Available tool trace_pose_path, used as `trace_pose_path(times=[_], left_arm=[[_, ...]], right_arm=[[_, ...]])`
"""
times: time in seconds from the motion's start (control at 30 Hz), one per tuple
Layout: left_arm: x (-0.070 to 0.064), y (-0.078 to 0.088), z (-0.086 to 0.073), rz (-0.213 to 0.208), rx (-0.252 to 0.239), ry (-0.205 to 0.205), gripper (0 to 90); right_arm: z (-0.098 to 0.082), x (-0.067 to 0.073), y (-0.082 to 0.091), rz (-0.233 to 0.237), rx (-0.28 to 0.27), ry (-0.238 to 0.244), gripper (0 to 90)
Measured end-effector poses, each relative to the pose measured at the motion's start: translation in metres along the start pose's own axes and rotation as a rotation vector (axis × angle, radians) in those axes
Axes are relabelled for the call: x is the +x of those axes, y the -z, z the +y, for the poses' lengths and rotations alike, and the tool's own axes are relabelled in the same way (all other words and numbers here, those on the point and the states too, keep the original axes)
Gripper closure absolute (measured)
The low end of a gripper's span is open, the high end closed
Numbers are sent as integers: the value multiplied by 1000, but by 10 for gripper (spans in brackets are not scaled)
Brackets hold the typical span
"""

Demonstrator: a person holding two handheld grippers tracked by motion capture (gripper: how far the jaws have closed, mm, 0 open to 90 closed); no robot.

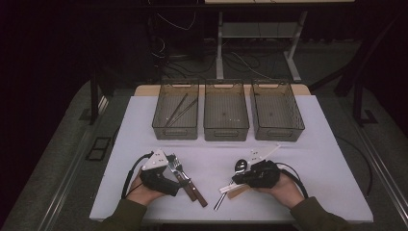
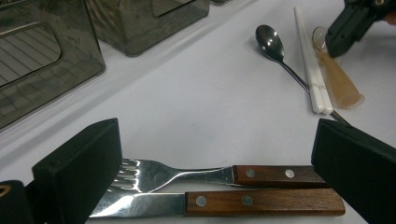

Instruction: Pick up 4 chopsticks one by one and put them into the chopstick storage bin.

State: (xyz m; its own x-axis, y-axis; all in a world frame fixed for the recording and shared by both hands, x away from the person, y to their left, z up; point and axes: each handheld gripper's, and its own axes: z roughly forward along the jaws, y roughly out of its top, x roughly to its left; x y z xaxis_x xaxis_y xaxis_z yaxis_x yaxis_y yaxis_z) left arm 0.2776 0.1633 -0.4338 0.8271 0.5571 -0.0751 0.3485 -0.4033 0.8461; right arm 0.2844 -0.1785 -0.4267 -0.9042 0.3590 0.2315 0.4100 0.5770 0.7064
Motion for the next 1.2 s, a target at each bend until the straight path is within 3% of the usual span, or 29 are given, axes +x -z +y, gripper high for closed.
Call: trace_pose_path(times=[0.27, 0.43, 0.47, 0.7, 1.2], left_arm=[[0, 0, 0, -2, -1, -2, 6], [0, 0, 0, -4, -6, -1, 6], [0, 0, 0, -3, -6, 1, 6], [0, 0, 0, -4, -1, -2, 6], [0, 0, 0, -6, -6, 0, 6]], right_arm=[[7, 15, -24, 38, 40, 42, 900], [8, 17, -30, 45, 58, 48, 900], [8, 15, -31, 35, 70, 87, 900], [7, 17, -38, 39, 94, 106, 900], [14, 4, -44, -3, 87, 81, 900]])
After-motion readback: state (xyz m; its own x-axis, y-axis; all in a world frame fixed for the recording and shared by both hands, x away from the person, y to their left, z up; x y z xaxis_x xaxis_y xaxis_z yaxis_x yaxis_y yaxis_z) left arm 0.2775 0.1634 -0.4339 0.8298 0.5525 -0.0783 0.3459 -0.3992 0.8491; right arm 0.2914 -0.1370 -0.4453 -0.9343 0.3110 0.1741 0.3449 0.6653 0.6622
